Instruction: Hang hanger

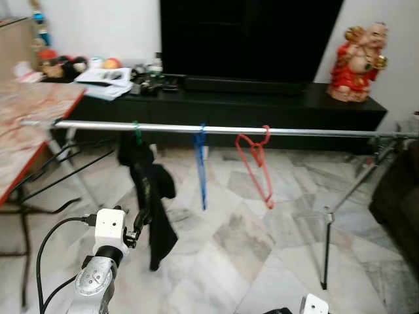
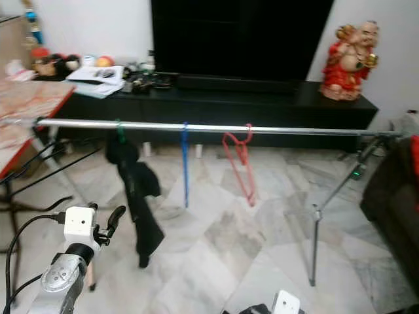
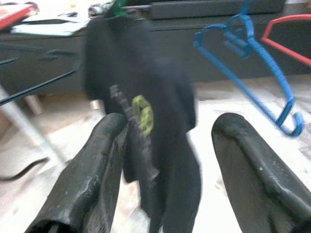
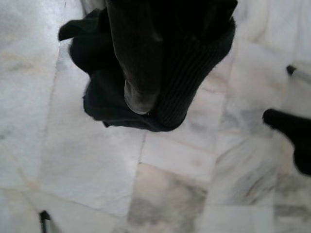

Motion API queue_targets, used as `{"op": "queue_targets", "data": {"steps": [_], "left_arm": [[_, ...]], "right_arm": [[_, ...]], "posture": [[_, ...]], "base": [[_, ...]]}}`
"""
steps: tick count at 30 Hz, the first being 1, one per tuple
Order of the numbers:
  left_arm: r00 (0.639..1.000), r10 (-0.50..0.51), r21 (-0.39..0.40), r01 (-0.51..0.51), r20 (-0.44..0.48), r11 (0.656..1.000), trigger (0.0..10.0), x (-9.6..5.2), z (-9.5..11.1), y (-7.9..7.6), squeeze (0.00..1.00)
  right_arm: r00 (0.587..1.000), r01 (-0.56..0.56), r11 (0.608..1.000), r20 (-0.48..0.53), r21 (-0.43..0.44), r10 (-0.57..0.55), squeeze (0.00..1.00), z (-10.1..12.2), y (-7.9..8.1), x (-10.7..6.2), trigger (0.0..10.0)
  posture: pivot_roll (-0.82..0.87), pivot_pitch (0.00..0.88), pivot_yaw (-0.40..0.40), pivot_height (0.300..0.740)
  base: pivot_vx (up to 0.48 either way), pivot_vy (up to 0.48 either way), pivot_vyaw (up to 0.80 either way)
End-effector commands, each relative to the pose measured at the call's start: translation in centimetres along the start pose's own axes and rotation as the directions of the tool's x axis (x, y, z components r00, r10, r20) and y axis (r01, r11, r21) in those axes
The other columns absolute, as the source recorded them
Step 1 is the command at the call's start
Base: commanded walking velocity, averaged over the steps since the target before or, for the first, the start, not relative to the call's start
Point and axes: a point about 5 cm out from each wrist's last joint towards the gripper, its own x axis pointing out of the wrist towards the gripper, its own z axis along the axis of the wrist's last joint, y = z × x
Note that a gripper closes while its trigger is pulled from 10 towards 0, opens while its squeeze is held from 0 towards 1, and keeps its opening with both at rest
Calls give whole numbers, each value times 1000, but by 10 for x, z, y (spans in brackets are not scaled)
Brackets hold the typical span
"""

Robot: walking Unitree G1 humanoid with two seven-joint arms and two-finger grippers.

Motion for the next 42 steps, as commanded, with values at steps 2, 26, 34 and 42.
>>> {"op": "queue_targets", "data": {"steps": [2,26,34,42], "left_arm": [[999,-43,-8,43,8,999,10000,4,6,-11,0],[981,-178,-35,176,-78,984,10000,2,2,-25,0],[937,-324,-69,317,-130,946,10000,-3,1,-34,0],[830,-522,-130,505,-197,853,10000,-11,6,-40,0]], "right_arm": [[999,23,1000,29,10,-23,0,7,-6,1,10000],[996,67,997,51,22,-69,0,13,-14,0,10000],[997,65,998,48,13,-65,0,12,-14,1,10000],[998,60,998,34,4,-61,0,7,-11,0,10000]], "posture": [[100,0,-23,740],[107,0,-25,740],[110,0,-21,740],[111,0,-10,740]], "base": [[480,0,0],[309,0,-201],[0,0,0],[0,0,0]]}}
